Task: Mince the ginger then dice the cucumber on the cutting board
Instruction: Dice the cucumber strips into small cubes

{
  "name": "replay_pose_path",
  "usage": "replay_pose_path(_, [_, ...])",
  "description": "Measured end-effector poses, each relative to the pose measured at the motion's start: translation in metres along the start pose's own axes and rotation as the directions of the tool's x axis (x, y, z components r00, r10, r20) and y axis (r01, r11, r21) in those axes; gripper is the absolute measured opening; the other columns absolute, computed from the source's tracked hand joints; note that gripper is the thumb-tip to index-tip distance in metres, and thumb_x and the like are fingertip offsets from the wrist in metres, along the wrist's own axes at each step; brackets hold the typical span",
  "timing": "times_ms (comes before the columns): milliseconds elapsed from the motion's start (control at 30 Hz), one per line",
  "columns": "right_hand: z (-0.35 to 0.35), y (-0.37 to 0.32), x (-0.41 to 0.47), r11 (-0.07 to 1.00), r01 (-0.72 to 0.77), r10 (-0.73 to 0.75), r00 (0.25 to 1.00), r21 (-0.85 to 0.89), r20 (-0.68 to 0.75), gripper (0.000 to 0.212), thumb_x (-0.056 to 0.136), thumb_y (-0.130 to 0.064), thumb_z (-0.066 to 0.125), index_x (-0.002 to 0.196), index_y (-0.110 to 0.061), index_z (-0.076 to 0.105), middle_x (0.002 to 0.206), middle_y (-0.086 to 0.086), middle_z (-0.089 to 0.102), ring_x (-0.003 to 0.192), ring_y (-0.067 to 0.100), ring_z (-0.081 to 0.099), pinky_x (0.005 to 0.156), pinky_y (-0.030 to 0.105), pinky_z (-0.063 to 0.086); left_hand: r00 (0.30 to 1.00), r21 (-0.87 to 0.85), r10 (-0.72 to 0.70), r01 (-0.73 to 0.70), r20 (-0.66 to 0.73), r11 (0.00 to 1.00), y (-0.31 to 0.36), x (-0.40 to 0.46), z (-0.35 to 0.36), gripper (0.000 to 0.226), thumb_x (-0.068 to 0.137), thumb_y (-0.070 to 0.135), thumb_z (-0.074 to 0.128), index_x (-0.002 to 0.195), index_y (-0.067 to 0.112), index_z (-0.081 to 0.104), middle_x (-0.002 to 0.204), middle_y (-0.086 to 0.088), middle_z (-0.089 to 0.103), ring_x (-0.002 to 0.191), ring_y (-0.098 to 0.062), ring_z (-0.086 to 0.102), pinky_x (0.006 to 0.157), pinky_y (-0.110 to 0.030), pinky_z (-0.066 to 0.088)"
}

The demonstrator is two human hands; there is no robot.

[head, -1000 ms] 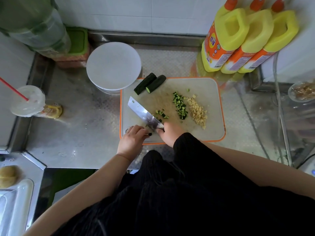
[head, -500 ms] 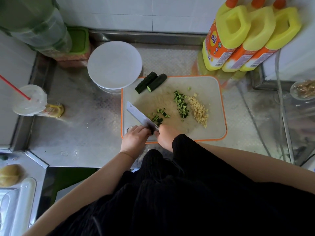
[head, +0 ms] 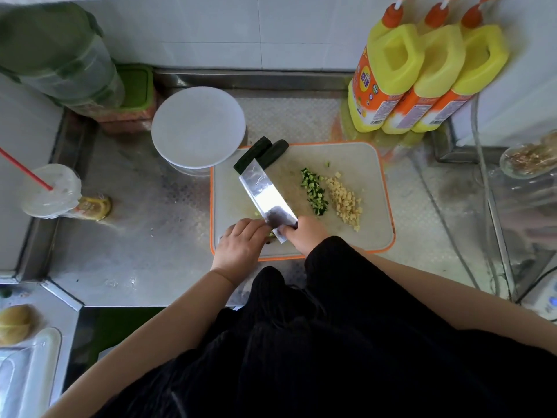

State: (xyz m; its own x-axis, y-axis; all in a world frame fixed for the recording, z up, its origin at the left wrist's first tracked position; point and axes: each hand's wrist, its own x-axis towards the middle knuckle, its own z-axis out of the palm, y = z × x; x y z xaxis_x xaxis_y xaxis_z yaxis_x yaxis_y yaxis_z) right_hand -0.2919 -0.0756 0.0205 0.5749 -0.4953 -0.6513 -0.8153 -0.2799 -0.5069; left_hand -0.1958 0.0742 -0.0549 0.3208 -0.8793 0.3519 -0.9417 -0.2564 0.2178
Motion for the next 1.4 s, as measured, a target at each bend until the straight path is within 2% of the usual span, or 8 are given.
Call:
replay_pose_path(167, [-0.012, 0.01, -0.003, 0.996, -0.035, 0.037, 0.999, 0.088, -0.018, 0.038, 0.094, -0.035, 0.052, 0.066, -0.012, 0.042, 0.059, 0.003, 0.041, 0.052, 0.017, 0.039, 0.054, 0.029, 0.032, 0.998, -0.04, -0.055, 0.054, -0.022, 0.998, 0.003, 0.01, -0.007, 0.008, 0.082, 0.011, 0.071, 0.089, 0.014, 0.073, 0.094, -0.002, 0.067, 0.09, -0.025, 0.059, 0.074, -0.038, 0.051])
replay_pose_path(333, [-0.012, 0.012, -0.007, 0.978, -0.039, 0.042, 0.999, 0.206, -0.011, 0.028, 0.091, -0.031, 0.055, 0.077, -0.007, 0.048, 0.07, 0.01, 0.048, 0.064, 0.022, 0.047, 0.063, 0.033, 0.036, 1.0, -0.04, -0.029, 0.029, 0.007, 0.999, 0.008, 0.017, -0.01, 0.031, 0.08, 0.001, 0.064, 0.107, 0.014, 0.072, 0.107, -0.004, 0.067, 0.099, -0.026, 0.06, 0.082, -0.038, 0.05])
replay_pose_path(533, [-0.015, 0.017, -0.006, 0.989, -0.025, 0.038, 0.995, 0.143, -0.092, 0.032, 0.09, -0.023, 0.048, 0.063, -0.014, 0.034, 0.058, 0.0, 0.036, 0.051, 0.016, 0.035, 0.051, 0.027, 0.027, 0.988, -0.046, -0.147, 0.149, 0.049, 0.988, -0.001, 0.014, -0.018, 0.013, 0.079, 0.011, 0.076, 0.09, 0.018, 0.075, 0.091, -0.002, 0.065, 0.086, -0.029, 0.06, 0.073, -0.04, 0.052])
replay_pose_path(633, [-0.014, 0.017, -0.006, 0.991, -0.011, 0.026, 0.993, 0.132, -0.111, 0.029, 0.09, -0.021, 0.048, 0.065, -0.015, 0.034, 0.059, -0.001, 0.036, 0.052, 0.015, 0.037, 0.049, 0.027, 0.026, 0.98, -0.068, -0.195, 0.197, 0.033, 0.978, -0.003, 0.016, -0.021, 0.013, 0.087, 0.024, 0.062, 0.086, 0.019, 0.073, 0.09, 0.0, 0.064, 0.084, -0.027, 0.059, 0.072, -0.042, 0.052])
replay_pose_path(900, [-0.011, 0.01, -0.009, 0.951, -0.015, 0.039, 0.997, 0.308, -0.072, 0.017, 0.083, -0.022, 0.051, 0.072, -0.011, 0.045, 0.065, 0.009, 0.048, 0.058, 0.022, 0.044, 0.06, 0.034, 0.037, 0.994, 0.043, 0.028, -0.033, 0.105, 0.999, 0.006, 0.019, -0.025, 0.044, 0.08, 0.009, 0.069, 0.123, 0.02, 0.066, 0.123, -0.003, 0.061, 0.106, -0.029, 0.058, 0.087, -0.045, 0.05])
replay_pose_path(1100, [-0.016, 0.014, -0.01, 0.966, 0.009, 0.014, 0.996, 0.259, -0.088, 0.018, 0.087, -0.023, 0.052, 0.079, -0.008, 0.049, 0.069, 0.011, 0.05, 0.062, 0.022, 0.047, 0.062, 0.033, 0.038, 0.994, -0.046, -0.097, 0.1, 0.055, 0.994, 0.003, 0.023, -0.022, 0.02, 0.087, 0.026, 0.058, 0.09, 0.021, 0.077, 0.094, 0.0, 0.065, 0.088, -0.027, 0.059, 0.075, -0.041, 0.05])
replay_pose_path(1200, [-0.018, 0.017, -0.009, 0.983, 0.035, -0.022, 0.997, 0.179, -0.075, 0.023, 0.09, -0.025, 0.053, 0.077, -0.005, 0.049, 0.066, 0.011, 0.049, 0.061, 0.023, 0.048, 0.062, 0.031, 0.037, 0.963, -0.12, -0.246, 0.259, 0.11, 0.959, 0.006, 0.036, -0.03, 0.005, 0.083, 0.024, 0.07, 0.08, 0.02, 0.074, 0.085, 0.003, 0.064, 0.082, -0.026, 0.058, 0.074, -0.038, 0.045])
replay_pose_path(1400, [-0.019, 0.02, -0.003, 0.996, 0.019, -0.027, 0.996, -0.084, -0.089, 0.036, 0.092, -0.028, 0.049, 0.063, -0.014, 0.035, 0.06, 0.001, 0.039, 0.054, 0.015, 0.038, 0.048, 0.027, 0.026, 0.888, -0.268, -0.46, 0.448, 0.019, 0.853, 0.001, 0.044, -0.042, 0.021, 0.084, 0.001, 0.06, 0.103, 0.011, 0.063, 0.092, 0.0, 0.063, 0.087, -0.023, 0.057, 0.083, -0.04, 0.048])
